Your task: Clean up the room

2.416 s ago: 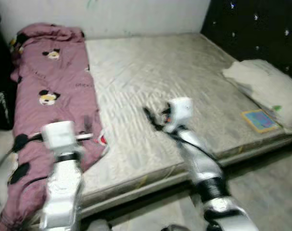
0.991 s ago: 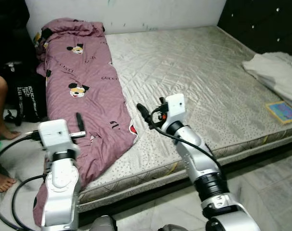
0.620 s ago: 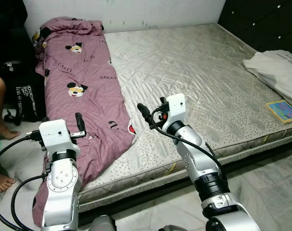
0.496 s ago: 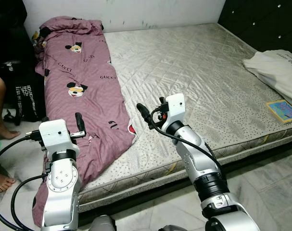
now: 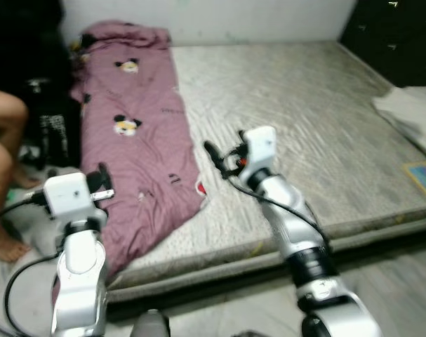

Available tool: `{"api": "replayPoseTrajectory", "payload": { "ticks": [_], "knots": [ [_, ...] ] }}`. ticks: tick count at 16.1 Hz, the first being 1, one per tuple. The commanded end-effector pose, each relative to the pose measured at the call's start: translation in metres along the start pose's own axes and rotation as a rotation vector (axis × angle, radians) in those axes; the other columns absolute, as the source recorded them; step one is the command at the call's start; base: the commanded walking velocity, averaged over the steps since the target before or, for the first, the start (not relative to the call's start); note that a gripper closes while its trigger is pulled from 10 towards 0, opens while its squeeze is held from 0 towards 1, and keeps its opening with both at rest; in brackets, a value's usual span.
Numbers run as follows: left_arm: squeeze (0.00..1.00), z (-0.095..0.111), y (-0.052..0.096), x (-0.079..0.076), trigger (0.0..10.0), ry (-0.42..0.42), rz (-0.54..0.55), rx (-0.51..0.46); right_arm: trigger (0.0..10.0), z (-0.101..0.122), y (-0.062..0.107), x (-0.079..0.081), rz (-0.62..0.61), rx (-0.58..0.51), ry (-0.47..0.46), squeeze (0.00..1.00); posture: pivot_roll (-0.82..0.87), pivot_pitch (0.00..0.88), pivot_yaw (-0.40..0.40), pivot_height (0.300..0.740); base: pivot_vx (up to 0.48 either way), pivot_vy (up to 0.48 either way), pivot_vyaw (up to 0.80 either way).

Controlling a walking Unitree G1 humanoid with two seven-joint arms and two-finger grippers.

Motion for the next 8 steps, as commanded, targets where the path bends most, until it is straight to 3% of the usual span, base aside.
{"api": "replayPoseTrajectory", "payload": {
  "ticks": [1,2,8],
  "knots": [
    [0.00,0.0043,0.0000,-0.0042,10.0,0.001,-0.004,-0.021,10.0,0.0016,0.0031,-0.0129,-0.040,0.000,0.019,0.00,0.01,0.000,-0.047,0.740,0.000,0.000,0.00],
    [0.00,0.0042,-0.0001,-0.0036,10.0,0.004,-0.002,-0.020,10.0,0.0021,0.0031,-0.0131,-0.039,-0.002,0.029,0.00,0.01,0.000,-0.047,0.740,0.000,0.000,0.00],
    [0.00,0.0031,-0.0003,-0.0072,10.0,0.012,-0.031,-0.013,10.0,0.0033,0.0023,-0.0124,-0.034,-0.005,0.066,0.00,0.00,0.000,-0.047,0.740,0.000,0.000,0.80]
  ]
}}
Point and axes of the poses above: a point about 5 cm out from each wrist's last joint towards the gripper, its own y axis pointing back from the gripper into the wrist, its own z axis along the axis of the wrist's last joint, x = y × z, the point moved 3 cm from there along -y, pointing out of the wrist towards the gripper, and after that the axes turned 8 degrees about y, right-handed, at the moved point
